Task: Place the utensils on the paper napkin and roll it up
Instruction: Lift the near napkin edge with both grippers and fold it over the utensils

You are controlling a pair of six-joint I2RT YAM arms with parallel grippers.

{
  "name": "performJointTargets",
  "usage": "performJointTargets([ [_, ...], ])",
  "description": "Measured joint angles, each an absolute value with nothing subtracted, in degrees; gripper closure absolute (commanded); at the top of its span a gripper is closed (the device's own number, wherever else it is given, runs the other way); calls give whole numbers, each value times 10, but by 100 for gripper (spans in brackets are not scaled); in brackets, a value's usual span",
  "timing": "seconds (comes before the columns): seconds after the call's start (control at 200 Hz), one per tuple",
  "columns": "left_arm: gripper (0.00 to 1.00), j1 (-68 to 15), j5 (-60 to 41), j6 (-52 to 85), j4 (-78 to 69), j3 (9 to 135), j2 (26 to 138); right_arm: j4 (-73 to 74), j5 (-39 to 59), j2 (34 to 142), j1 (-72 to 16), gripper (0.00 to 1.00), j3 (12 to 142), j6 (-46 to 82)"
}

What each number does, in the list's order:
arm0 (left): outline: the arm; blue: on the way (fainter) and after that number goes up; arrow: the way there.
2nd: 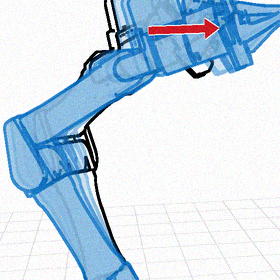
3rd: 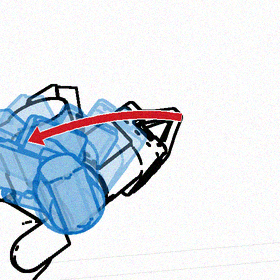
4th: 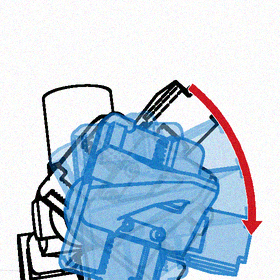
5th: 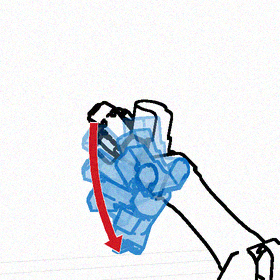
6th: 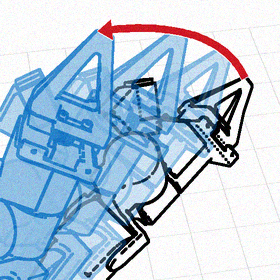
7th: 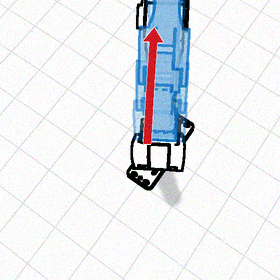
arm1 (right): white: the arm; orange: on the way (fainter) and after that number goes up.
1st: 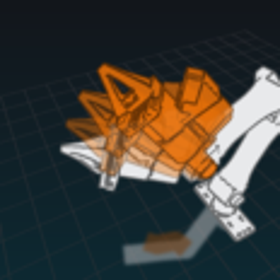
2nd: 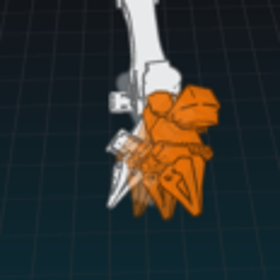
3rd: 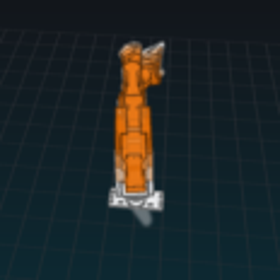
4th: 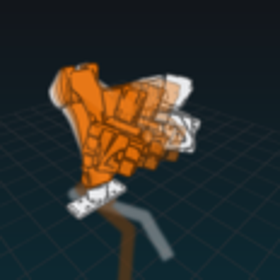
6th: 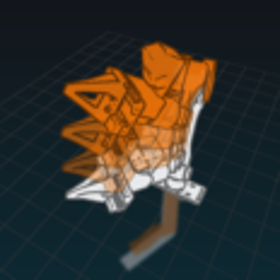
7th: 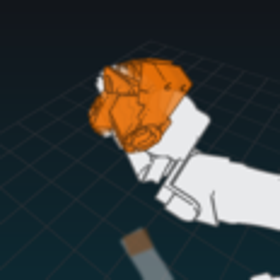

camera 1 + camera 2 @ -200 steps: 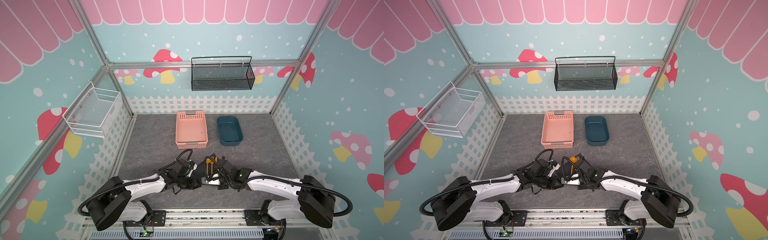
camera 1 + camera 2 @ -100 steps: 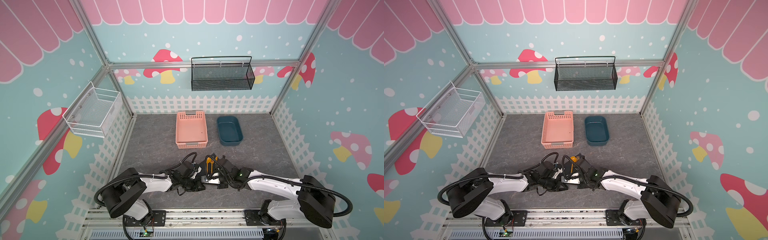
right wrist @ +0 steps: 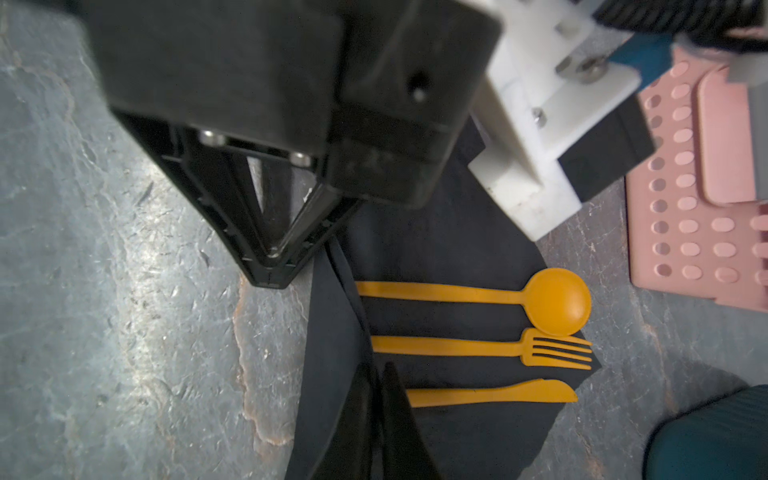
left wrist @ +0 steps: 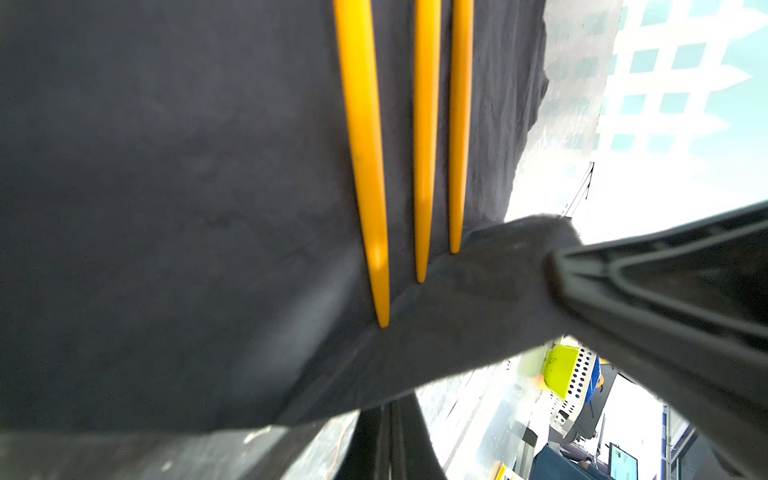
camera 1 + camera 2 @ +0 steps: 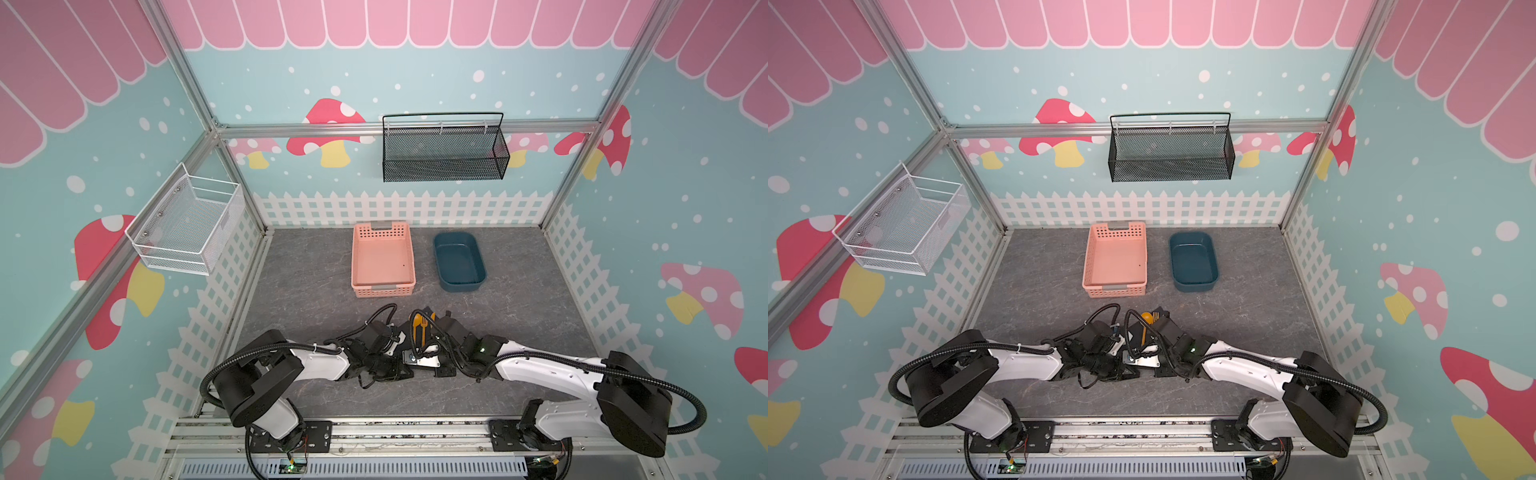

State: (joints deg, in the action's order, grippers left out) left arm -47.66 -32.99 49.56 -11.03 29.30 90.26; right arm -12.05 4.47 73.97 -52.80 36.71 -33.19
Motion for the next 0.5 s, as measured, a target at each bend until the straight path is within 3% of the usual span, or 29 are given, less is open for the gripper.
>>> performJointTargets([
  [0.12,97,-477,-328,497,-114,293,907,-125,51,719,-528,68,367,-314],
  [0.245,97,-477,-326,498,-115,293,909,-132,62,696,-527,64,367,-286],
  [0.5,98,-477,-316,500,-115,293,908,-131,63,664,-526,70,382,-90],
])
